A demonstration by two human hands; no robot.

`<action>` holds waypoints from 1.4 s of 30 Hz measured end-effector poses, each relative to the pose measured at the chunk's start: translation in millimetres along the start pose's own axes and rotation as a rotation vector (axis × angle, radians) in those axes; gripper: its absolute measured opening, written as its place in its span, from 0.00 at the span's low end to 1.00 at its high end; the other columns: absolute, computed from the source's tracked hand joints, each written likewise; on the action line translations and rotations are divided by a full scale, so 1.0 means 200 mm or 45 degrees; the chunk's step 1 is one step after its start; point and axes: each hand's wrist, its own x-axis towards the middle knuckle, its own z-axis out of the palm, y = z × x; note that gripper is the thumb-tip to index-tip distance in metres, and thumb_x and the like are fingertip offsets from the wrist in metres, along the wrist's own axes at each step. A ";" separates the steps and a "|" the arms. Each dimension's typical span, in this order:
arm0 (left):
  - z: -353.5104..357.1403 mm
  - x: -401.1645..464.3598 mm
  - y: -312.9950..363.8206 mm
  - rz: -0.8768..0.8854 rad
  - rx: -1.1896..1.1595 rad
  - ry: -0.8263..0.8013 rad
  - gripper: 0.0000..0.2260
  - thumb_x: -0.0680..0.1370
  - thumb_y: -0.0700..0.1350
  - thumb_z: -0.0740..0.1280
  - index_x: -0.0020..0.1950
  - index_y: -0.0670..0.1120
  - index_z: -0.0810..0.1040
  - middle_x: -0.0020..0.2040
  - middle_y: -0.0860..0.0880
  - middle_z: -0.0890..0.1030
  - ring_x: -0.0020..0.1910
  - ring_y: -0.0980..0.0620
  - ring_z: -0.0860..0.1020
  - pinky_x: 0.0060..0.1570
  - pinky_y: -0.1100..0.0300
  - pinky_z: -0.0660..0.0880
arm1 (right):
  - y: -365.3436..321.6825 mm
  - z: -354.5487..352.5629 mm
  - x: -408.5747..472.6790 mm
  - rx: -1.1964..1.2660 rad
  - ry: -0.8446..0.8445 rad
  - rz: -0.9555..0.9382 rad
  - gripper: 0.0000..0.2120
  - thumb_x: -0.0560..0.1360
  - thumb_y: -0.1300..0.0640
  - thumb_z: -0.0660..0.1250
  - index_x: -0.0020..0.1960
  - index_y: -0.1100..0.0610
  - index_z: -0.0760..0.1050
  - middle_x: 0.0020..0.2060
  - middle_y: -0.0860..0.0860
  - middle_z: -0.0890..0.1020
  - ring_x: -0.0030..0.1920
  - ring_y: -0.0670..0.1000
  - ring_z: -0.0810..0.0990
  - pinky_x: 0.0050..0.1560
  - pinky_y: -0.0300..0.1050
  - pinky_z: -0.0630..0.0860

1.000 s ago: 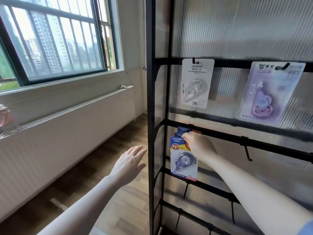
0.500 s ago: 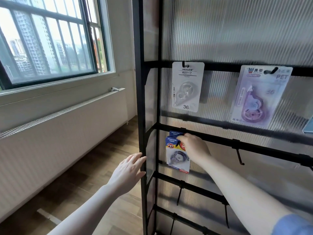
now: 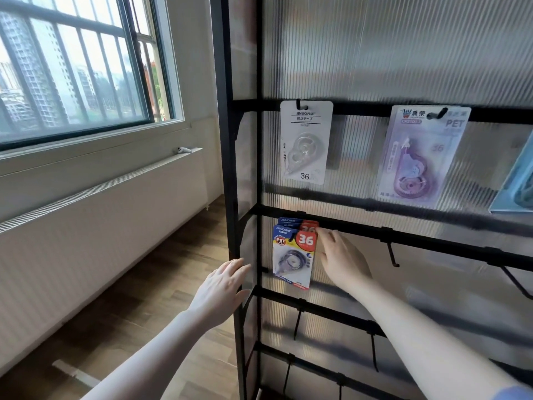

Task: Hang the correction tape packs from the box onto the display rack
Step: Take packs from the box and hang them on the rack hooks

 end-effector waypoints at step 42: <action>1.32 -0.40 1.01 0.150 -0.104 -0.677 0.27 0.78 0.50 0.63 0.74 0.45 0.60 0.74 0.45 0.61 0.74 0.47 0.58 0.71 0.52 0.56 | 1.11 0.73 -1.79 -0.172 -0.619 0.700 0.20 0.79 0.53 0.59 0.71 0.55 0.63 0.64 0.56 0.71 0.62 0.55 0.72 0.60 0.47 0.69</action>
